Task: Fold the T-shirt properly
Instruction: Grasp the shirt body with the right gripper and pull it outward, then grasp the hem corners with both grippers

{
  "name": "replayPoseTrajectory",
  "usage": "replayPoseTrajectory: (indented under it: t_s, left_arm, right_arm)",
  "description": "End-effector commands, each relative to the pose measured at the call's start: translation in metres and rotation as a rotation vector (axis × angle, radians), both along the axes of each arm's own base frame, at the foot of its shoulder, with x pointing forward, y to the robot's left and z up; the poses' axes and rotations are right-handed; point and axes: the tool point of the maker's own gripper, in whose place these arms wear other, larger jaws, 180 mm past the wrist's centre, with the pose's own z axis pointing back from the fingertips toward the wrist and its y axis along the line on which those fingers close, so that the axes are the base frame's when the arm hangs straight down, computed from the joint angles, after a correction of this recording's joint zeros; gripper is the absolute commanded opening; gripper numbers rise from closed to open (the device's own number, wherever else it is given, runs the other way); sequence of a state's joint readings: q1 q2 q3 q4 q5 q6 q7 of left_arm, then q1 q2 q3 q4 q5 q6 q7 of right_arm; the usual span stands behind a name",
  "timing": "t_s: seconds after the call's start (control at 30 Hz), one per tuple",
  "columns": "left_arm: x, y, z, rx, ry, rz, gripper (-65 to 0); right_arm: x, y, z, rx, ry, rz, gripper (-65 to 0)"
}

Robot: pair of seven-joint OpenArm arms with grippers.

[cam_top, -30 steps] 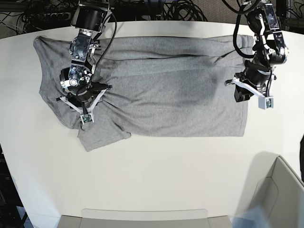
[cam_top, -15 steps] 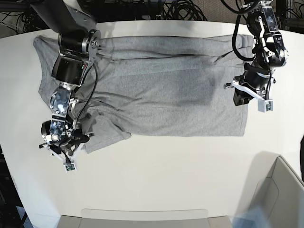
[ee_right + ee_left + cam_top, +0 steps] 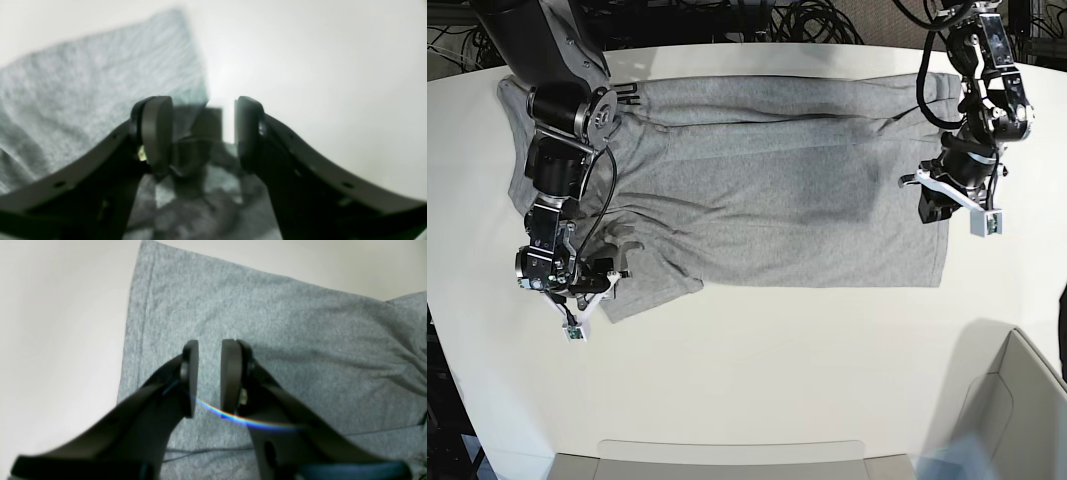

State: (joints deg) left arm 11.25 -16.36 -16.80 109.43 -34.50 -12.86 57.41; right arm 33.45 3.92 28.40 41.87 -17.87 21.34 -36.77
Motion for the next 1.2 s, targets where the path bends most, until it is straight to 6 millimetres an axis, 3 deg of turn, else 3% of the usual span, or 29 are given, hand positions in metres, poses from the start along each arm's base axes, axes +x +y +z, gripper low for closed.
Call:
replayPoseTrajectory:
  t_s: [0.0,0.3,0.43,0.53,0.7,0.77,0.93,1.07,1.17]
  left_arm:
    - [0.006,0.002,0.011,0.011,-0.04,-0.004,-53.4]
    - [0.002,0.002,0.006,0.009,-0.001,-0.011,-53.3]
    - [0.016,0.001,0.013,0.0,-0.009,-0.014,-49.2]
    - [0.029,0.0,0.017,-0.011,0.0,-0.024,-43.4]
    - [0.037,-0.001,0.024,-0.014,-0.016,-0.029,-43.2]
    - [0.037,0.0,0.023,-0.015,-0.013,-0.028,-43.2]
    - [0.038,0.001,0.02,-0.019,-0.01,-0.023,-43.1]
    - [0.036,0.005,0.006,-0.037,0.029,-0.007,-42.9]
    - [0.049,0.012,0.004,-0.044,0.035,0.004,-41.5]
  right_arm:
    - [0.021,-0.006,0.024,0.0,-0.064,-0.005,-34.5]
    - [0.015,0.01,-0.001,0.049,0.004,0.015,-34.5]
    - [0.004,0.01,-0.014,0.049,0.031,0.015,-34.5]
    - [0.005,0.007,-0.012,0.043,0.026,0.013,-34.5]
    - [0.019,-0.004,0.006,0.026,-0.009,0.007,-34.5]
    - [0.021,0.0,0.007,0.006,-0.001,0.036,-34.5]
    - [0.005,0.018,-0.019,-0.022,0.089,0.112,-34.5]
    - [-0.005,0.021,-0.03,-0.017,0.12,0.118,-34.6]
    - [-0.008,0.021,-0.034,-0.019,0.129,0.119,-34.6]
